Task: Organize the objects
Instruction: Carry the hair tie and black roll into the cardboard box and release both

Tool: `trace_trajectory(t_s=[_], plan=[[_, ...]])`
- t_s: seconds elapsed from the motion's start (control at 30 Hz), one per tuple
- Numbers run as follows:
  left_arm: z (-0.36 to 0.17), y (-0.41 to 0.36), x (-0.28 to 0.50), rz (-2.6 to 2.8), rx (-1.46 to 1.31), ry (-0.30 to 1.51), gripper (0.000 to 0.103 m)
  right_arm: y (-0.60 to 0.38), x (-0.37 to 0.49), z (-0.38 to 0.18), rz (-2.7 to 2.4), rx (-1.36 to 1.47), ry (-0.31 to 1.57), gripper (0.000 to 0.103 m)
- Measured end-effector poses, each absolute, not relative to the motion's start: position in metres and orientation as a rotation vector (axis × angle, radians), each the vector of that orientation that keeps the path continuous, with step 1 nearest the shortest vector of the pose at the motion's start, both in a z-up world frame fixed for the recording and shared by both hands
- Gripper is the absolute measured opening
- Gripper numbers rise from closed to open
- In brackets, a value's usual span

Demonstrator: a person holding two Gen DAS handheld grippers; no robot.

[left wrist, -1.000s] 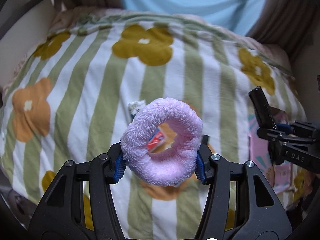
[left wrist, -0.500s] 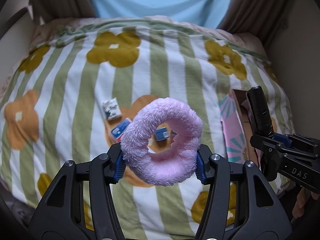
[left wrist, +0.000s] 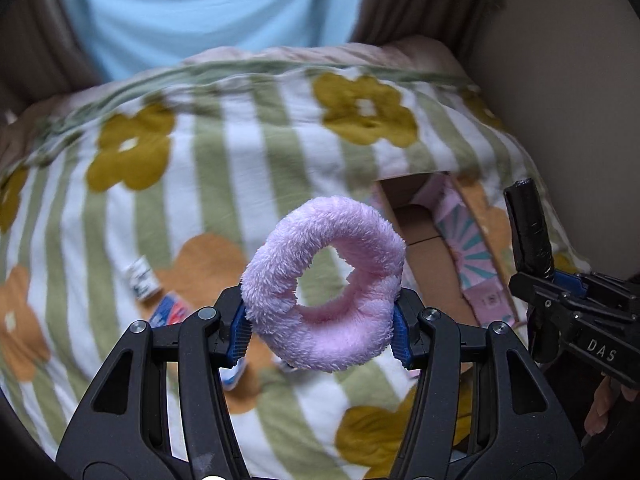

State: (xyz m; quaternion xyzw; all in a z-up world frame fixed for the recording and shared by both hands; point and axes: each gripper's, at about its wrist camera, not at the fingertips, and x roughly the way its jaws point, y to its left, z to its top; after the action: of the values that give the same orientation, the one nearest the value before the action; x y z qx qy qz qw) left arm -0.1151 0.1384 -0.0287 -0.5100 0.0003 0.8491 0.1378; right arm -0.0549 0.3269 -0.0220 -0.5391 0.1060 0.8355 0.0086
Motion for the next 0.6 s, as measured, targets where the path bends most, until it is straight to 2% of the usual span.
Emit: trace_trajectory(t_s=[0.33,0.6], plan=[[-0.065,0.256,-0.178,2.259,-1.471,0.23,0.051,0.397,-0.065,-0.076,2.434,-1.734,0.394,0.029],[-0.127,0.339,-0.226,2.114,-1.518,0.367,0.051,0.414,-0.073,-0.134,2.358,-1.816,0.39,0.029]])
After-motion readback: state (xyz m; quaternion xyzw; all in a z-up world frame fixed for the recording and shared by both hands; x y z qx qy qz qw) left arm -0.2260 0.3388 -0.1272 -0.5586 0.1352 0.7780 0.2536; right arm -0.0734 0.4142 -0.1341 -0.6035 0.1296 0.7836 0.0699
